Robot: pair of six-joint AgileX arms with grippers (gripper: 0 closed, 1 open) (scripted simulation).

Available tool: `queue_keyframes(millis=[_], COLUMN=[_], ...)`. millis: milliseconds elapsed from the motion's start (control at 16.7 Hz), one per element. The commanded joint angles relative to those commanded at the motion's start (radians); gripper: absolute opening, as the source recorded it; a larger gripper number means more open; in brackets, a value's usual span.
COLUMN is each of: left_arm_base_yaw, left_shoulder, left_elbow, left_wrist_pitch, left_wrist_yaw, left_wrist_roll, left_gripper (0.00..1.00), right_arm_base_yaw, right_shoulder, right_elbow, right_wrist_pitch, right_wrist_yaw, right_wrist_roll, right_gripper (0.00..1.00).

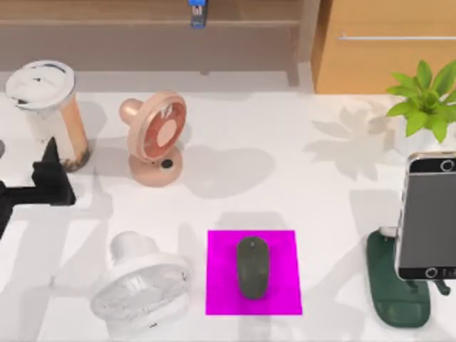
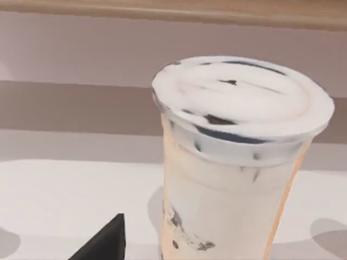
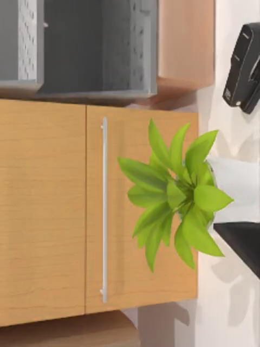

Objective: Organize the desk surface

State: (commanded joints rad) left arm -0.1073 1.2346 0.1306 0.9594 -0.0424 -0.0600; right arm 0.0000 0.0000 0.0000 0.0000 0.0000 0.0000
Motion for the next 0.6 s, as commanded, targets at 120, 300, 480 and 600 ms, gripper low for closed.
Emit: queue_keyframes(millis=[120, 300, 480, 600], left_arm_base_yaw=[-0.004, -0.01, -0.011, -0.009], left_shoulder=[0.205, 0.476, 0.676, 0.758], left_elbow=[0.046, 0.121, 0.196, 0.239], left_wrist_pitch=[0.145, 0.334, 0.479, 0.544], left_wrist_yaw=[-0.008, -0.016, -0.021, -0.023], left_wrist_roll=[0.012, 0.033, 0.048, 0.053], left_gripper=[1.0, 1.0, 1.0, 1.0], right_arm_base_yaw=[0.0, 0.0, 0.0, 0.0], right_shoulder=[0.0, 0.0, 0.0, 0.0], right_elbow=[0.0, 0.0, 0.0, 0.0], right_wrist_pitch=[0.0, 0.0, 0.0, 0.0], right_wrist_yaw=[0.0, 0.0, 0.0, 0.0], right_wrist_roll=[0.0, 0.0, 0.0, 0.0], right_gripper=[1.0, 1.0, 1.0, 1.0])
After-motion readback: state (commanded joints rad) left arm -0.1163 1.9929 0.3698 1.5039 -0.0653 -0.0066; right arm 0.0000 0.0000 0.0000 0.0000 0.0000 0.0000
